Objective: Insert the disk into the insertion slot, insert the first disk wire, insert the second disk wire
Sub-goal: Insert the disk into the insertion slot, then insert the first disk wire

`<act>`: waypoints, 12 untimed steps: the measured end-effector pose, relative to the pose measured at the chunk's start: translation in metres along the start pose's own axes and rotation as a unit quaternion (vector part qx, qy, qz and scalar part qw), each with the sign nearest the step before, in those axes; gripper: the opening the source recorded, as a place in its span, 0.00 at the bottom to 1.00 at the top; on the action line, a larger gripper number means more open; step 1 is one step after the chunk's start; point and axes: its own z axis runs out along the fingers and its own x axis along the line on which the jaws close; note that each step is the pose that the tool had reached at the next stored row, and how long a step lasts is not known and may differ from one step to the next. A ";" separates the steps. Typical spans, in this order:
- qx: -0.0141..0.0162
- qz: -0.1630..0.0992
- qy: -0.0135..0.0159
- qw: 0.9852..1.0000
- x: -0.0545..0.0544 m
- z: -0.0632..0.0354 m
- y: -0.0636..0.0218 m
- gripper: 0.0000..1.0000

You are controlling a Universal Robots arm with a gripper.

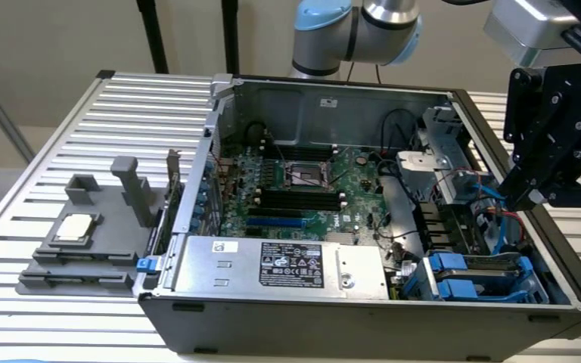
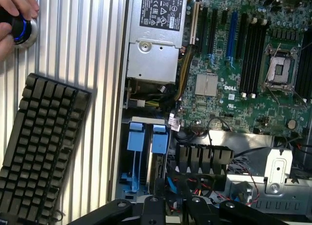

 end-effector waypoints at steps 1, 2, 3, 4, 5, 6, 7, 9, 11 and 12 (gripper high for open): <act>0.000 0.000 0.000 1.000 0.000 0.0000 0.0000 0.24; 0.000 0.000 0.000 1.000 0.000 0.0000 0.0000 0.24; 0.000 0.000 0.000 1.000 0.000 0.0000 0.0000 0.24; 0.000 0.000 0.000 1.000 0.000 0.0000 0.0000 0.24; 0.000 0.000 0.000 1.000 0.000 0.0000 0.0000 0.24; 0.000 0.000 0.000 1.000 0.000 0.0000 -0.0001 0.22; 0.000 0.000 0.000 1.000 0.000 0.0000 -0.0001 0.22; 0.000 0.000 0.000 1.000 0.000 0.0000 -0.0001 0.15; 0.000 0.000 0.000 1.000 0.000 0.0000 -0.0001 0.11; 0.000 0.000 0.000 1.000 0.000 0.0000 -0.0001 0.11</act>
